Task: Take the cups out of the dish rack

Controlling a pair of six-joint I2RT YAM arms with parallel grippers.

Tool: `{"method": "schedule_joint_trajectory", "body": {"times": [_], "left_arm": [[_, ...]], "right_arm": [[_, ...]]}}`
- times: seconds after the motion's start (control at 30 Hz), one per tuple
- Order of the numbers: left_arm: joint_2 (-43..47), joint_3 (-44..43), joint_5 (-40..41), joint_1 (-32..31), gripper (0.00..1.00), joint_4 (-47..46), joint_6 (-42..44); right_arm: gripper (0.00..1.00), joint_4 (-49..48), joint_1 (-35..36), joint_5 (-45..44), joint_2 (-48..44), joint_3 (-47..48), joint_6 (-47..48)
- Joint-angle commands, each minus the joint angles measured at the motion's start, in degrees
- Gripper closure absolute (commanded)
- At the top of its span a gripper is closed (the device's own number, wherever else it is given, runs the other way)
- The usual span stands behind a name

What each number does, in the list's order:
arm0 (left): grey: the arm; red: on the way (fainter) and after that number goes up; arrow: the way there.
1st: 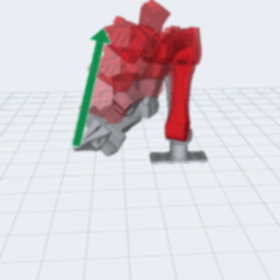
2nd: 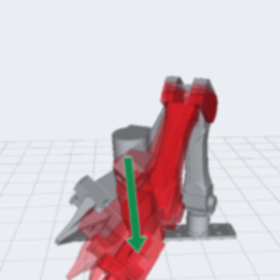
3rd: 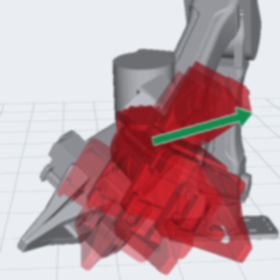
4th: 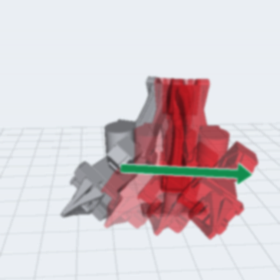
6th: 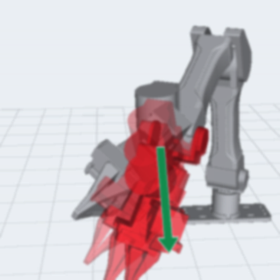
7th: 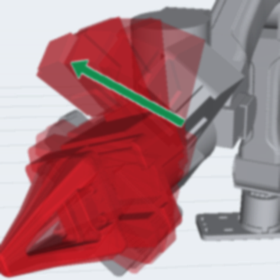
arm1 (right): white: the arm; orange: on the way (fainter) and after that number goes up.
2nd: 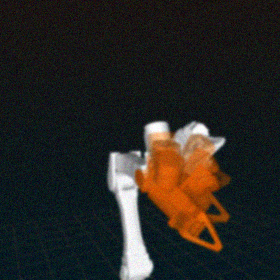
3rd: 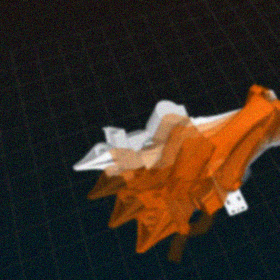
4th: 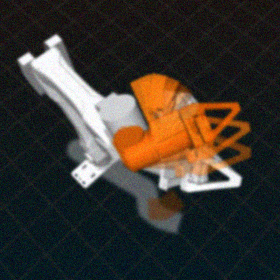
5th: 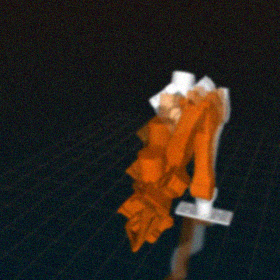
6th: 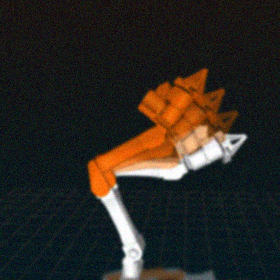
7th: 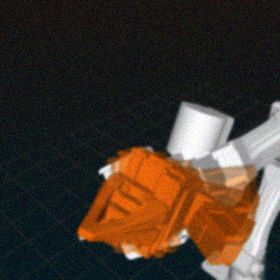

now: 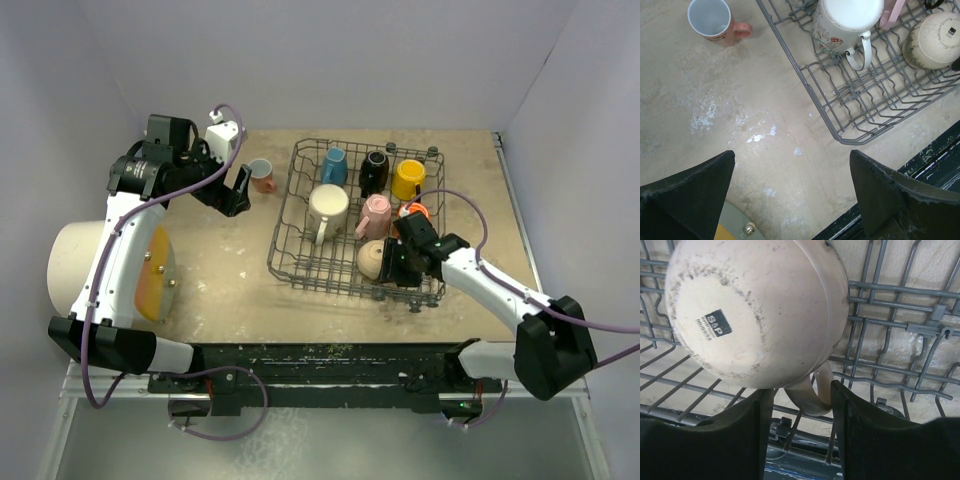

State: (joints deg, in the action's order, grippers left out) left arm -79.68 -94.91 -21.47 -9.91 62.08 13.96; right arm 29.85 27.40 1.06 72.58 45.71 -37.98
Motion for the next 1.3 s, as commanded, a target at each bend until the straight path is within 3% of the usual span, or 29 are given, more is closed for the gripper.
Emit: {"method": "schedule_joint_trajectory", "body": {"times": [0.0, 0.53, 0.6, 0.7, 1.03, 1.27], "left_arm": [[1.7, -1.8, -1.2, -0.4, 0.01, -0.8, -1.2], [2.5, -0.1, -2.3, -0.4, 0.01, -0.7, -0.4], [2.6, -0.3, -2.3, -0.3, 0.01, -0.3, -0.1], [2.8, -0.4, -2.6, -0.4, 0.01, 0.2, 0.7], [6.9, 6.6, -7.8, -0.3, 0.01, -0.5, 5.6], [10.9, 14.4, -11.8, -0.5, 0.01, -2.2, 11.9]], "right_arm": [[0.51, -1.2, 0.0, -3.2, 2.2, 0.1, 0.4], [0.72, 0.7, 5.2, -11.2, 7.3, 2.8, -2.5], [0.8, 1.7, 6.3, -13.1, 8.0, 4.0, -3.5], [1.0, 3.3, 7.5, -15.2, 7.1, 6.3, -5.0], [1.0, 7.5, 7.7, -17.1, 1.4, 15.3, -5.5], [1.0, 7.3, 8.2, -10.3, -2.4, 21.0, -6.9]]}}
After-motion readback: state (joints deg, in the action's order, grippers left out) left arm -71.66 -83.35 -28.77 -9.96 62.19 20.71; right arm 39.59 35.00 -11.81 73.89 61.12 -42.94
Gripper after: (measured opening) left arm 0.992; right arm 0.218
